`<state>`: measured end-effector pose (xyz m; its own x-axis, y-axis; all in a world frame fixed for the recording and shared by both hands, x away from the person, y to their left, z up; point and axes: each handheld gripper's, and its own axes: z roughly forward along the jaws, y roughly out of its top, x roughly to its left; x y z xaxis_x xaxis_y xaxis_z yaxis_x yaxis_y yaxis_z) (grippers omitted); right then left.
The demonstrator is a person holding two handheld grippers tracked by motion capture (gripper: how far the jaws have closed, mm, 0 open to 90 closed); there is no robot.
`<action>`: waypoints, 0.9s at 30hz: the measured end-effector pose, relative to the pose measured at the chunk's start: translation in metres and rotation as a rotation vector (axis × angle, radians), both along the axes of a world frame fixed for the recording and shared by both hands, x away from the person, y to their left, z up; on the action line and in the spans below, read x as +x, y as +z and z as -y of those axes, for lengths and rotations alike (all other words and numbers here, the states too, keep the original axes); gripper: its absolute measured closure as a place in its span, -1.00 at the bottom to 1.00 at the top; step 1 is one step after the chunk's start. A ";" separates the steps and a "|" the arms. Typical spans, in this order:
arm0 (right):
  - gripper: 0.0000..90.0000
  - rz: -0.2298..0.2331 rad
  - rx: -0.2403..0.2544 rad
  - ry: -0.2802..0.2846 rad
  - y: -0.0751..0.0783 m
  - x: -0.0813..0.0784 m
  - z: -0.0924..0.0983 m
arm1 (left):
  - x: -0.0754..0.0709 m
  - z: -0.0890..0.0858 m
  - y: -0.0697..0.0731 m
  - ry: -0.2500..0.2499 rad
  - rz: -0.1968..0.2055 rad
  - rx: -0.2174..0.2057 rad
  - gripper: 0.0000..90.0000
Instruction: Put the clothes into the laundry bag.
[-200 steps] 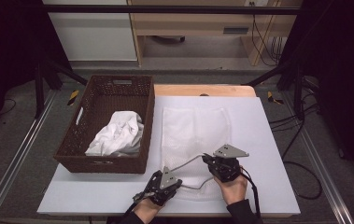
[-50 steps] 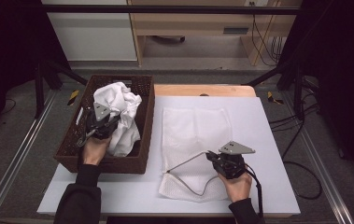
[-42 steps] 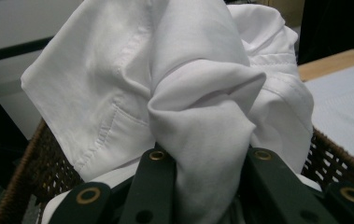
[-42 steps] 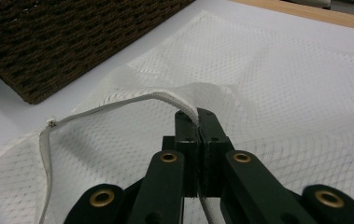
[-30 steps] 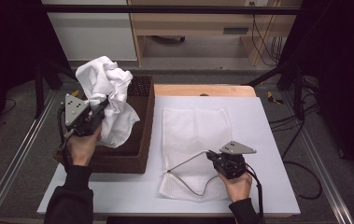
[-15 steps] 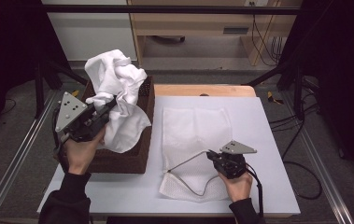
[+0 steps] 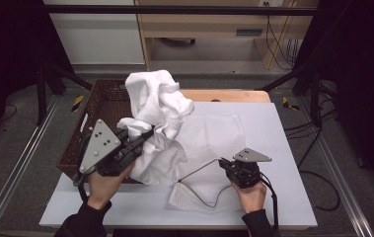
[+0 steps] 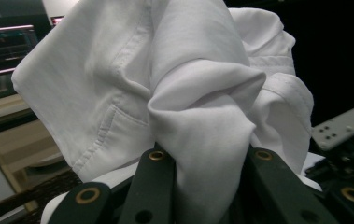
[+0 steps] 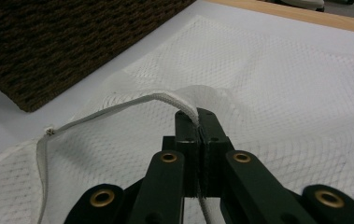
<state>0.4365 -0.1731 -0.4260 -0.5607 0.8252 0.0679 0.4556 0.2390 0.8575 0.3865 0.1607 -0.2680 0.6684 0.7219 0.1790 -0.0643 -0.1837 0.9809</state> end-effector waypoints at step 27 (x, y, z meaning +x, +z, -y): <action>0.96 -0.013 0.012 -0.037 -0.005 0.008 0.003 | -0.032 0.041 -0.086 -0.203 -0.210 0.090 0.72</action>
<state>0.4447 -0.1762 -0.4312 -0.5293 0.8442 0.0850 0.4746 0.2115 0.8544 0.3540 0.1193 -0.3540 0.8263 0.5577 0.0789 0.0937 -0.2742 0.9571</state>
